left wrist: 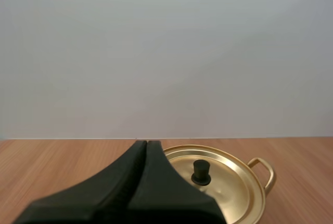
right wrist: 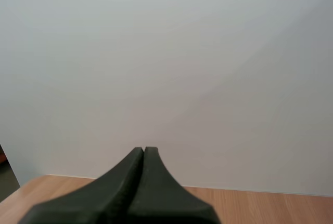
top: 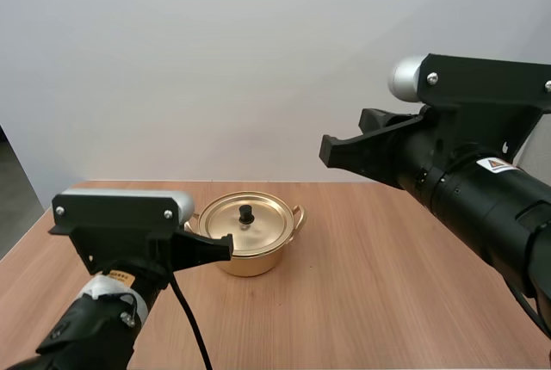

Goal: Open the pot, put the car inside, and close it

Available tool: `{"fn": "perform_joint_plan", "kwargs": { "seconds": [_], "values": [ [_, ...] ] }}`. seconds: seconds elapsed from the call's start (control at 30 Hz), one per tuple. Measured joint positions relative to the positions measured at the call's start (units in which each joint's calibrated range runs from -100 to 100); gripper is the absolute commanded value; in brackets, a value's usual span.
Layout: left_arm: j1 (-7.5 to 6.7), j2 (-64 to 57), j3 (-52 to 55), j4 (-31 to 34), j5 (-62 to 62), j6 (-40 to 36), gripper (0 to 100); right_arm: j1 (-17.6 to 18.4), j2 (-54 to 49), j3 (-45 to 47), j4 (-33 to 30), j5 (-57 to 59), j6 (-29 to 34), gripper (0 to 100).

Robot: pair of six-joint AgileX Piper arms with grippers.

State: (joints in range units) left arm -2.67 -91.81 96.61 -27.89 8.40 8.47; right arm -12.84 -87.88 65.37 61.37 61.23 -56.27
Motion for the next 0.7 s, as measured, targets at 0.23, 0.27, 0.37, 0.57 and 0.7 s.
{"fn": "perform_joint_plan", "kwargs": {
  "seconds": [0.23,0.27,0.37,0.57,0.7],
  "values": [
    [0.00,-3.3,3.4,-0.1,-7.5,0.0,0,0.0,0.0,0.0,-1.8,0.0,0.0,0],
    [0.00,-4.1,3.4,0.5,-7.2,0.1,0,0.0,0.0,0.0,-2.0,0.0,0.0,0],
    [0.00,-7.4,3.4,1.2,-0.1,0.1,0,0.0,0.0,0.0,-5.1,0.2,0.1,0],
    [0.00,-8.2,3.4,2.0,14.4,-4.6,0,0.0,0.0,0.0,-6.0,0.2,0.2,0],
    [0.41,-8.2,3.4,4.8,18.0,-8.4,0,0.0,0.0,0.0,-6.0,0.2,0.3,0]
  ]
}}
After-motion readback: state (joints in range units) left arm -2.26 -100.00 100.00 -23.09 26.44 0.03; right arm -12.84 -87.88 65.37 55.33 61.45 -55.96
